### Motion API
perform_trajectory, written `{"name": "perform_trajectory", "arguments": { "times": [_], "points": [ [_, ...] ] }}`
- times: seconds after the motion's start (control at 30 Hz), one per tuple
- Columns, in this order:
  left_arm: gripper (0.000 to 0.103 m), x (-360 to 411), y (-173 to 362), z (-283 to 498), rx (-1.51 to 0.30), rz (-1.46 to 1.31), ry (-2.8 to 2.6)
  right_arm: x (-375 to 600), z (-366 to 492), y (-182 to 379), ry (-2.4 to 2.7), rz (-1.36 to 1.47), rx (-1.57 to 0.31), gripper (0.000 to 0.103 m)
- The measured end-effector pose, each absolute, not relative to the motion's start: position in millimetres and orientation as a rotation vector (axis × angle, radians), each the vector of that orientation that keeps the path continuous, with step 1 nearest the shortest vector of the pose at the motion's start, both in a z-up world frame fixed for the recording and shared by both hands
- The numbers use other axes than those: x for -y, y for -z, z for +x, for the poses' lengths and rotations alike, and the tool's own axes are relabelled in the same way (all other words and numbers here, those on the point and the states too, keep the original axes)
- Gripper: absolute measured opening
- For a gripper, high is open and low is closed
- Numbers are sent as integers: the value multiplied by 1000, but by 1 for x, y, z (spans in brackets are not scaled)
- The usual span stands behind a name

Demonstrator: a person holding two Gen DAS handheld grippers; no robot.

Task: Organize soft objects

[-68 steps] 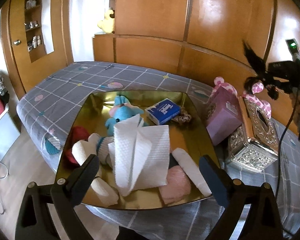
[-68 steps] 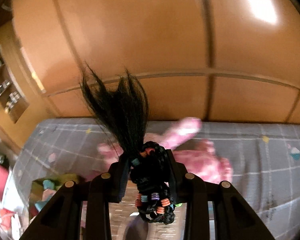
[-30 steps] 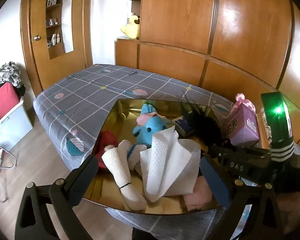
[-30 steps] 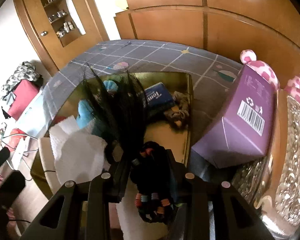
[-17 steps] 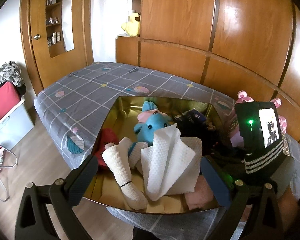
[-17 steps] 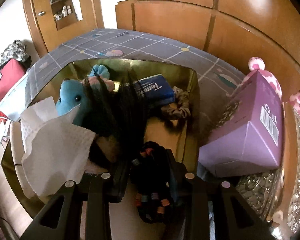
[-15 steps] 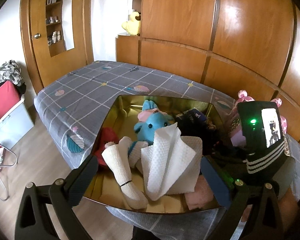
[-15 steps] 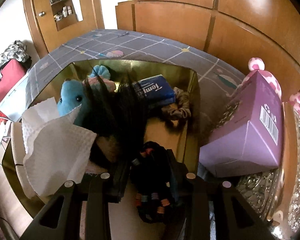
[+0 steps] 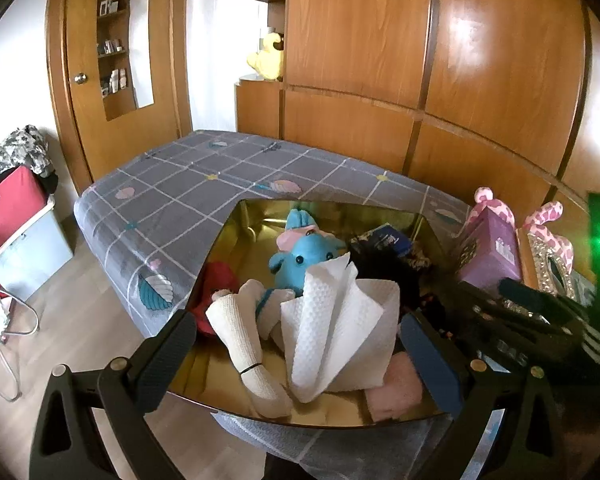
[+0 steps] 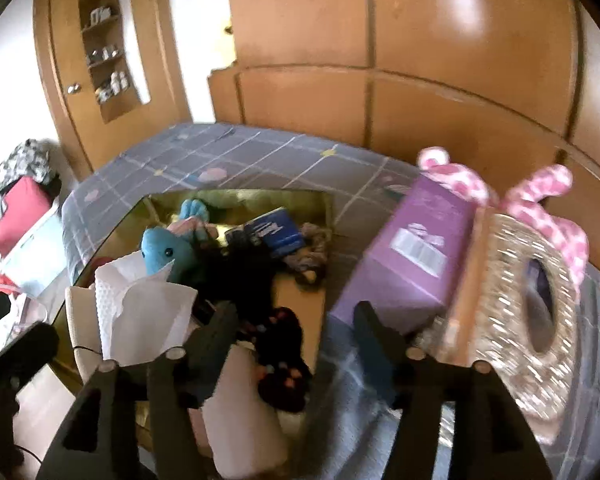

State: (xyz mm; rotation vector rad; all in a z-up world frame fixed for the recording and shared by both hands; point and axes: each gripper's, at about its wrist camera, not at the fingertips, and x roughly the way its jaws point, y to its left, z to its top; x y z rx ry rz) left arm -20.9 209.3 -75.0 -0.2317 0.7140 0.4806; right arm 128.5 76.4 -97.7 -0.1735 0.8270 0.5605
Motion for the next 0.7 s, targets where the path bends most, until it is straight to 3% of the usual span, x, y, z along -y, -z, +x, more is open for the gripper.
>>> {"name": "perform_trajectory", "arguments": {
  "times": [0.7],
  "points": [
    [103, -165, 62, -32, -640, -186, -431, -8, 63, 73, -349, -175, -652, 64]
  ]
}}
